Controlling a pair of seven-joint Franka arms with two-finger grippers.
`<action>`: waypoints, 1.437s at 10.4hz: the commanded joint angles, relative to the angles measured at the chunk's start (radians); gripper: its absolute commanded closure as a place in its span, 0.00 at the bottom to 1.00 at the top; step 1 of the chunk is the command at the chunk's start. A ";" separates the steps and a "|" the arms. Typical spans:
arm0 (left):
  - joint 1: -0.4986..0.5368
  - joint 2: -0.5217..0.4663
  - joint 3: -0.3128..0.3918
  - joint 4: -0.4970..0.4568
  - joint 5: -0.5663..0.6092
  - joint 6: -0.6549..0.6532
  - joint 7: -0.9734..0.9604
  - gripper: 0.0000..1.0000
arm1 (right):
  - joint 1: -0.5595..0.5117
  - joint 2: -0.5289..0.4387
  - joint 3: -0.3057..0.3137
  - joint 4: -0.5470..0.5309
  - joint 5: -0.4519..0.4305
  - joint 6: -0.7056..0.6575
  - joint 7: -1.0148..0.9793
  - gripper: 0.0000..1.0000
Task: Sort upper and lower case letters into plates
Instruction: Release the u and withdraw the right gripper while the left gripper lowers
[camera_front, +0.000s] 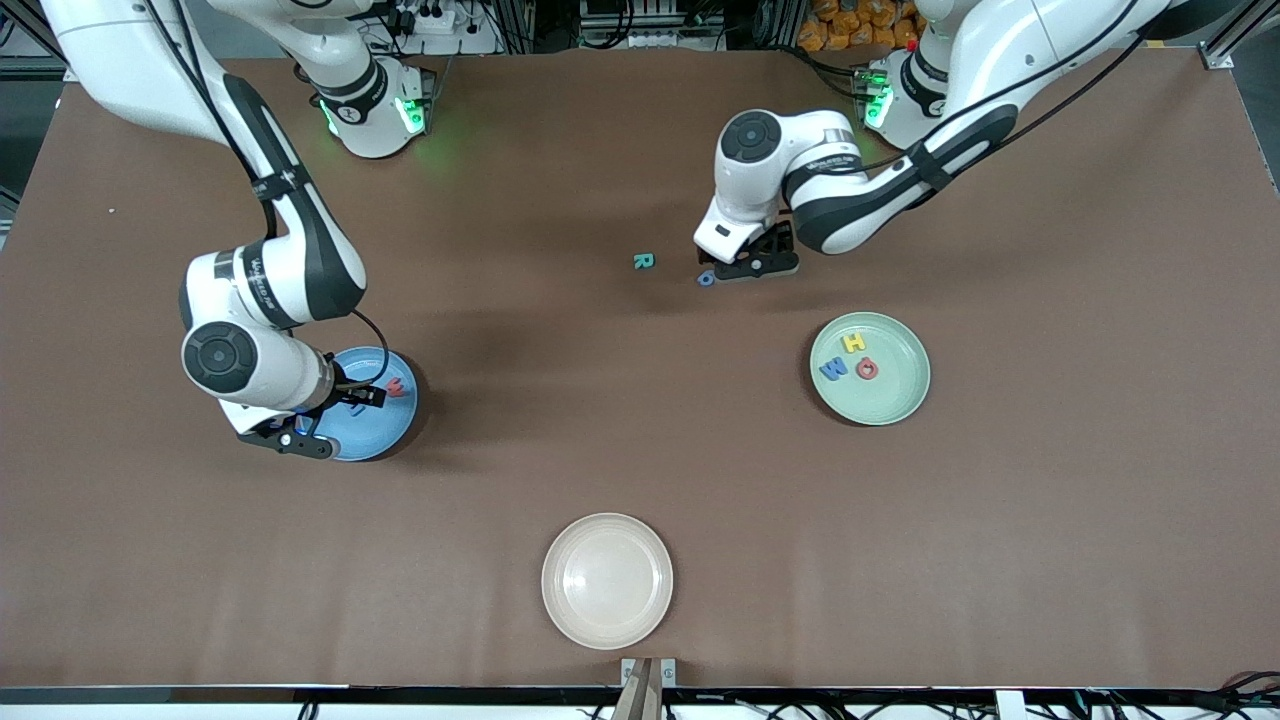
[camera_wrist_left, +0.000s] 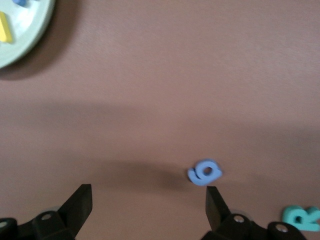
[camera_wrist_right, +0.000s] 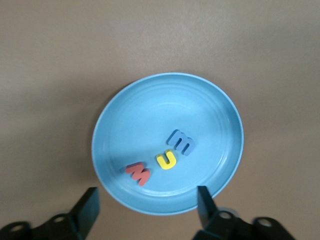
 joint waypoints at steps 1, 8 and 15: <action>-0.095 0.002 0.019 0.057 -0.059 -0.008 -0.085 0.00 | 0.013 -0.143 -0.004 -0.016 0.113 -0.099 -0.016 0.00; -0.582 0.043 0.369 0.312 -0.188 0.077 -0.246 0.00 | 0.029 -0.438 0.058 0.057 0.153 -0.380 -0.196 0.00; -0.588 0.071 0.433 0.226 -0.071 0.311 -0.309 0.00 | 0.045 -0.439 -0.034 0.240 0.144 -0.568 -0.298 0.00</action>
